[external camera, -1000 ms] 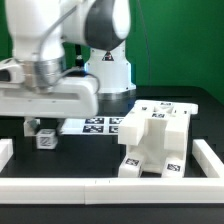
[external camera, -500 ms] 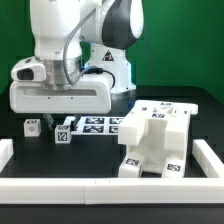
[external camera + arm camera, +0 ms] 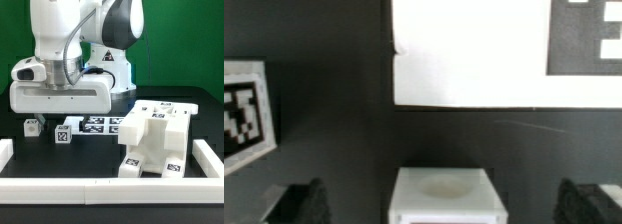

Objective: Assemble chair

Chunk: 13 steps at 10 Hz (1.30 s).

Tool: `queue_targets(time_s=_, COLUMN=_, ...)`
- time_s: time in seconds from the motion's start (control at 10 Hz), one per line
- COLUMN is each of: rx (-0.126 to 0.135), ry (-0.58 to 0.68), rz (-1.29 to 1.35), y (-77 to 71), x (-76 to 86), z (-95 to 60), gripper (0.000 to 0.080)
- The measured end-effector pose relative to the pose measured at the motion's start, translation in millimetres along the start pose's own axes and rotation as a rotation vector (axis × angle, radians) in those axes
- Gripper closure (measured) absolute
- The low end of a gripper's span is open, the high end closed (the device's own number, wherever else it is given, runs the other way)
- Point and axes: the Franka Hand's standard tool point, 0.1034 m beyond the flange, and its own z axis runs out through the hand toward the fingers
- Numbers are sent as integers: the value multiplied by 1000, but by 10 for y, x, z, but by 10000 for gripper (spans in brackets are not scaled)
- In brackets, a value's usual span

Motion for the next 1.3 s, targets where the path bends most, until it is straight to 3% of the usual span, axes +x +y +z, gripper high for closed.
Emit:
queue_targets(time_s=0.2, rx=39, ry=-58, rz=5, y=-49, x=129, z=-107, gripper=150)
queue_targets(time_s=0.4, rx=52, ry=-83, rz=3, y=-21, x=288, z=-211, gripper=151)
queue_targets(time_s=0.6, rx=71, ry=-263, rz=9, y=49, x=332, z=-207, gripper=151)
queue_targets(time_s=0.7, rx=63, ry=-319, rz=40, y=58, x=382, z=-203, gripper=151)
queue_targets(time_s=0.8, rx=44, ry=-469, rz=75, y=46, x=369, z=-239, gripper=151)
queue_targets(time_s=0.9, rx=27, ry=-542, rz=87, y=26, x=467, z=-200, gripper=151)
queue_targets(time_s=1.3, rx=50, ry=-760, rz=135, y=-34, x=306, z=-141, gripper=151)
